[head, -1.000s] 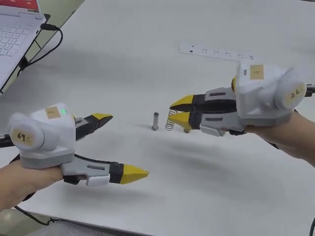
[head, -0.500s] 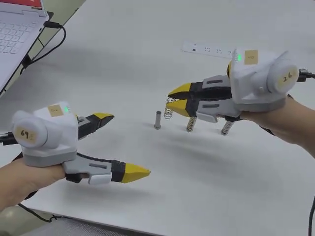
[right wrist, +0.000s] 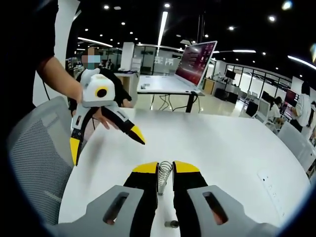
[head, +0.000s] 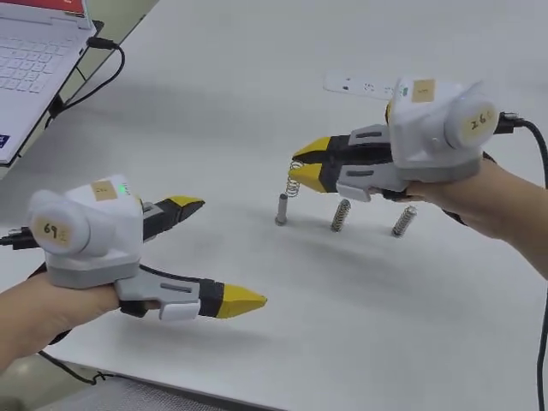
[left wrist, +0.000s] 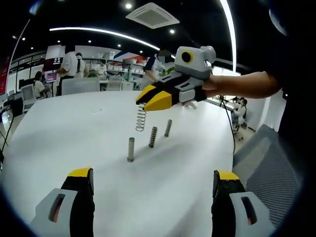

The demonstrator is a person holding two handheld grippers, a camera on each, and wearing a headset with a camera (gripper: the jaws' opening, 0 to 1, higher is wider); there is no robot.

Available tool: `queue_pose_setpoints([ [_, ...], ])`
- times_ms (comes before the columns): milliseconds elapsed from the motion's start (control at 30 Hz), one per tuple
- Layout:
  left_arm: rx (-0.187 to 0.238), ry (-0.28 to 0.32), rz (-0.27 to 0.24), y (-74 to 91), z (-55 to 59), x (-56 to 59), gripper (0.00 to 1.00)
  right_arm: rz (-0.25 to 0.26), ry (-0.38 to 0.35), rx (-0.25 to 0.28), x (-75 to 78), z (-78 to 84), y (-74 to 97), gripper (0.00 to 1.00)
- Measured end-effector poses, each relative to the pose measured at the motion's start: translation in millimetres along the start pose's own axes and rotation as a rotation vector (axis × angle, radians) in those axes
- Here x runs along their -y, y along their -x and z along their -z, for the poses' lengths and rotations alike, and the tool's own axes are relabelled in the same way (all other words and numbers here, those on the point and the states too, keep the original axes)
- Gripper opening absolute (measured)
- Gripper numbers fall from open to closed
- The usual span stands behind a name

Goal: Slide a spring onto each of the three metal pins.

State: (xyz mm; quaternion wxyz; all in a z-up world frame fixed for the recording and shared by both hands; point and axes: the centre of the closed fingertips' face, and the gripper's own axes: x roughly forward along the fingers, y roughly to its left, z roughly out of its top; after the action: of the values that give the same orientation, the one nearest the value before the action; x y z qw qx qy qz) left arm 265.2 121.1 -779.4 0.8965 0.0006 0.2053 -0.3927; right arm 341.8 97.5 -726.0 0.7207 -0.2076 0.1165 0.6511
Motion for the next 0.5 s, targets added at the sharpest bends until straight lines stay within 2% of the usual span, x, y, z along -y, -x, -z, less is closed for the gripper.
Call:
queue_pose_setpoints([
  [500,-0.005,0.006,-0.004,3.2,1.6,-1.4,0.98,0.001,-0.009,-0.022,4.0,5.7,-10.5,0.08],
])
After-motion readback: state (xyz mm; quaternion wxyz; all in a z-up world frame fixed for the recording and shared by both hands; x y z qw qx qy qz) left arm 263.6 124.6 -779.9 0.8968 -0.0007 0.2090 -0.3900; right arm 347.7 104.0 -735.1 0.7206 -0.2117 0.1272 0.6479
